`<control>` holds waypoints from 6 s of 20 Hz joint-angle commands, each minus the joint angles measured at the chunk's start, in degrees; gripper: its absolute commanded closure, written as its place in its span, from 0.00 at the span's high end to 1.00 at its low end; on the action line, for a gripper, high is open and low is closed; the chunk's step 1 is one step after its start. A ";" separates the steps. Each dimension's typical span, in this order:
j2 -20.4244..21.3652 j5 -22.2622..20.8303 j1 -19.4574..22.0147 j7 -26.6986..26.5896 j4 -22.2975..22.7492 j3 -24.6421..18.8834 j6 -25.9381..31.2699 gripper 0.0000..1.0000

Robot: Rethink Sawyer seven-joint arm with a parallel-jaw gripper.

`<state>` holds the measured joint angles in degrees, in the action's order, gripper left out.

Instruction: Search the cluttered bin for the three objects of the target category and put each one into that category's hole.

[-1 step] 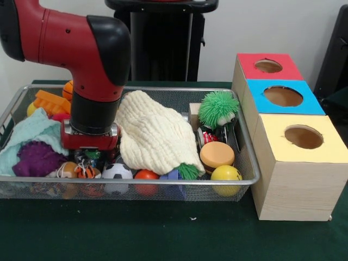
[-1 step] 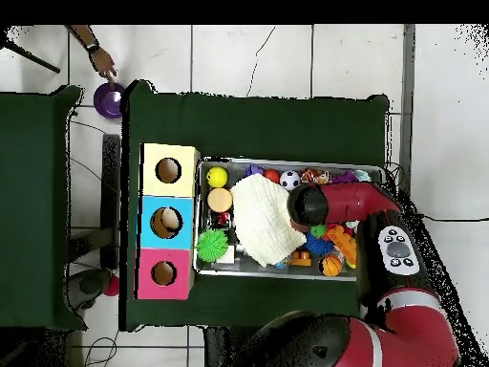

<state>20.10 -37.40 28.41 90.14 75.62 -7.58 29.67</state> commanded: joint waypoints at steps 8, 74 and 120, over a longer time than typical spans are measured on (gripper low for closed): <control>-7.36 1.80 4.17 -4.97 1.60 -3.05 7.82 0.00; -11.56 -0.74 -0.22 -1.60 -0.22 3.63 1.81 1.00; -12.81 4.43 2.08 -0.34 1.49 1.86 2.75 0.00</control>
<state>17.65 -30.62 27.73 90.14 72.35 -4.15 32.55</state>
